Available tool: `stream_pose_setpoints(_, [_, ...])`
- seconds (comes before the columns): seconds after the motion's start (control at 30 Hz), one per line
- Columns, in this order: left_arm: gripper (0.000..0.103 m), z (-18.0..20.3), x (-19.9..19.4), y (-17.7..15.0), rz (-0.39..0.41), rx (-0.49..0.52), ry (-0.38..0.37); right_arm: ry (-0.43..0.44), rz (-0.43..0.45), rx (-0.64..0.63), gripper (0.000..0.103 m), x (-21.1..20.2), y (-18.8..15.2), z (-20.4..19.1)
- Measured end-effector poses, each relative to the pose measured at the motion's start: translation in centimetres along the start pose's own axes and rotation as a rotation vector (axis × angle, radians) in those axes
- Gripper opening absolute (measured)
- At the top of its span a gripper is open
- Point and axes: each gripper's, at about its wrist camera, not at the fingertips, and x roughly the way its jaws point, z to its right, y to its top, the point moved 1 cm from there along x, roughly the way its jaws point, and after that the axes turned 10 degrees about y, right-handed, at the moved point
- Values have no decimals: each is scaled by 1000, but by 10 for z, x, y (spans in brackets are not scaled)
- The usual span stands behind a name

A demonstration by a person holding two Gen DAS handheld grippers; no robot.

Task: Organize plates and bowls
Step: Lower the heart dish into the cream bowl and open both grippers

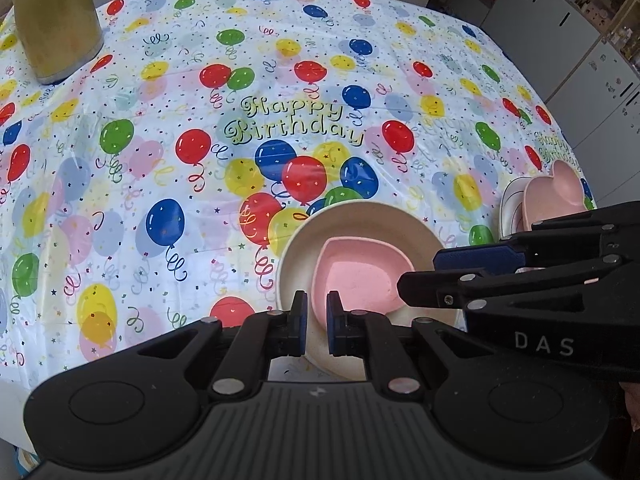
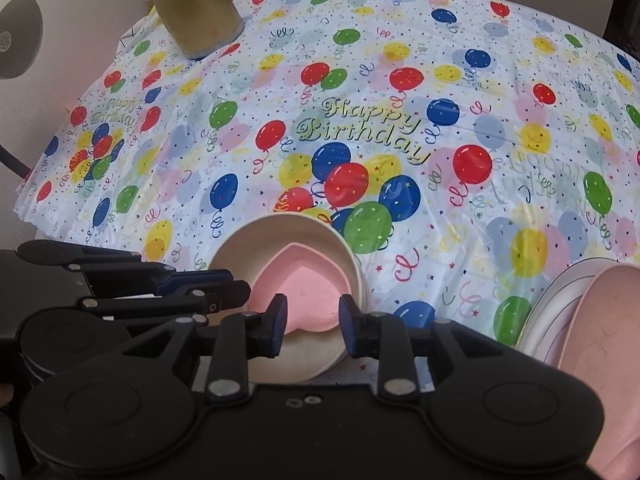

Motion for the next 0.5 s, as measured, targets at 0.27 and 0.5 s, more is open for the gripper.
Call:
stream_pose_setpoints(0.27, [9,2,-15,-5,49,22,8,-2,59,-17,44,-19,-2,-2])
stream_pose_setpoints(0.5, [25,2,-33,-11,105,31,-2,-9,114,-28,55,-36,-6,-6])
